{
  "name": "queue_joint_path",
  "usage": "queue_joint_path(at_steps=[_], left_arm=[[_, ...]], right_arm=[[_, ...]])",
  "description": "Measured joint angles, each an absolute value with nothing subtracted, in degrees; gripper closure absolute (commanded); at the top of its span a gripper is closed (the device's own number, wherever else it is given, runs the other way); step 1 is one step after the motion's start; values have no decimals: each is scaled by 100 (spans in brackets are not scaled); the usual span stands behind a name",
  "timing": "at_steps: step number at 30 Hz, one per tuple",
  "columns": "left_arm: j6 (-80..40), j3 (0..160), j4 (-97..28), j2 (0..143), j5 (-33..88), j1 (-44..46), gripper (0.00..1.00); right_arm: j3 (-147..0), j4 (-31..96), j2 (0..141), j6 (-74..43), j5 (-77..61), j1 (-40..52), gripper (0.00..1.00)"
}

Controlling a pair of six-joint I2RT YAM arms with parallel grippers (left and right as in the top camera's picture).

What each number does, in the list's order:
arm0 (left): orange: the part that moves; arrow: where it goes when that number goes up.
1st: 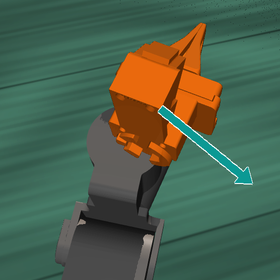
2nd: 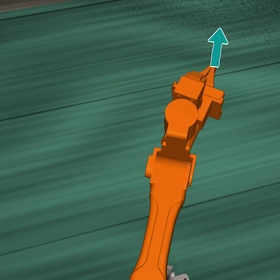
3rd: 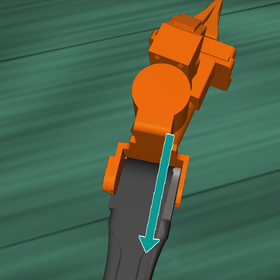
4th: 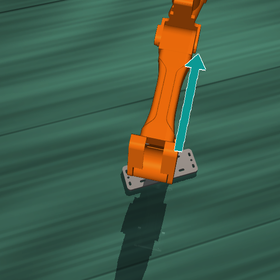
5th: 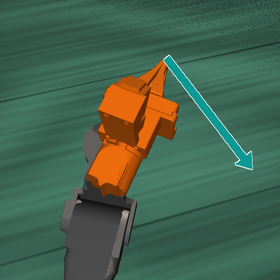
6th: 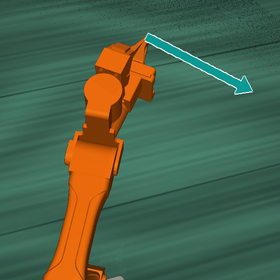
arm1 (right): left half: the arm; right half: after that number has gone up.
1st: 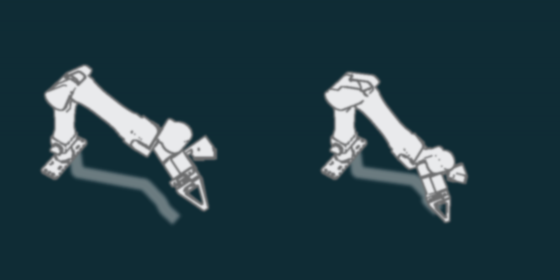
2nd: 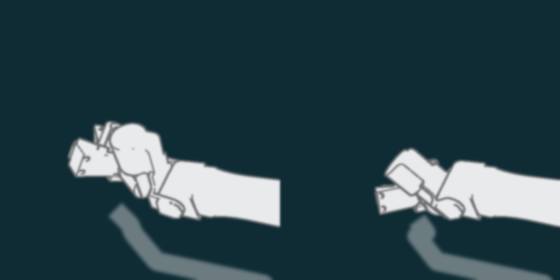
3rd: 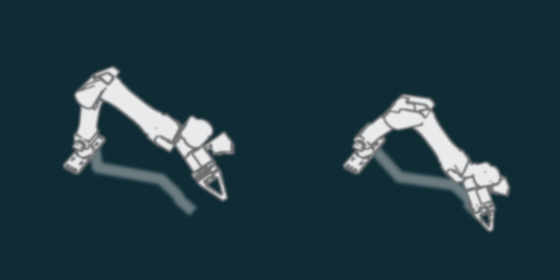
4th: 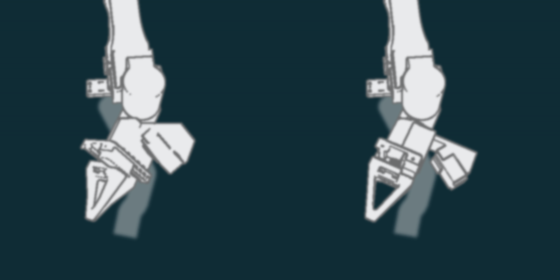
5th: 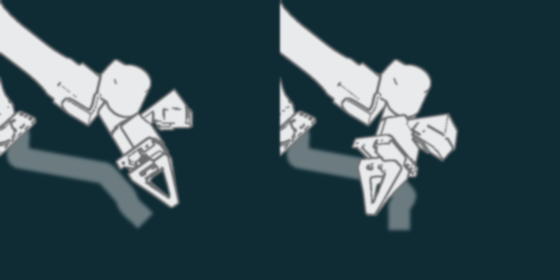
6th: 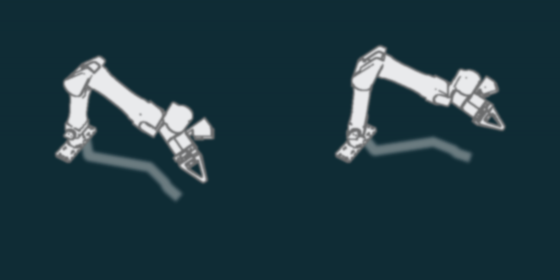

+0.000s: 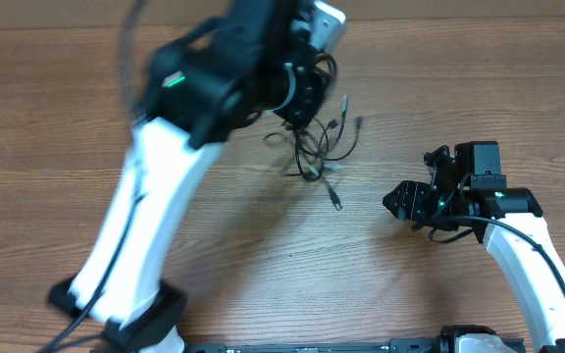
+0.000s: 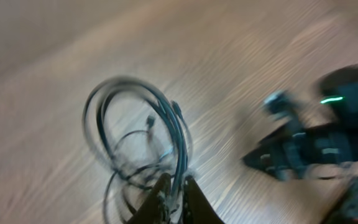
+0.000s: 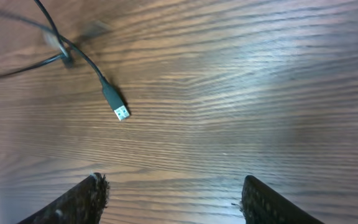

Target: Untangle cables

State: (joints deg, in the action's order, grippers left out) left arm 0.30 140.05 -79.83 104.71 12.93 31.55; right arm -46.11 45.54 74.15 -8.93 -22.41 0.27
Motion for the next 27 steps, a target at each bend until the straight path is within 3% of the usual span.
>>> queue_joint_path(at_steps=[10, 19, 27], left_arm=[[279, 14092, -8187, 10278, 2169, 3098, 91], [357, 14018, -8639, 10886, 1474, 3098, 60], [10, 14018, -8709, 11911, 1039, 3098, 54]], right_arm=[[-4611, 3852, 7415, -534, -3699, 27, 31], [-4611, 4237, 7415, -484, -3531, 27, 32], [-4611, 4681, 7415, -486, -2718, 25, 32]])
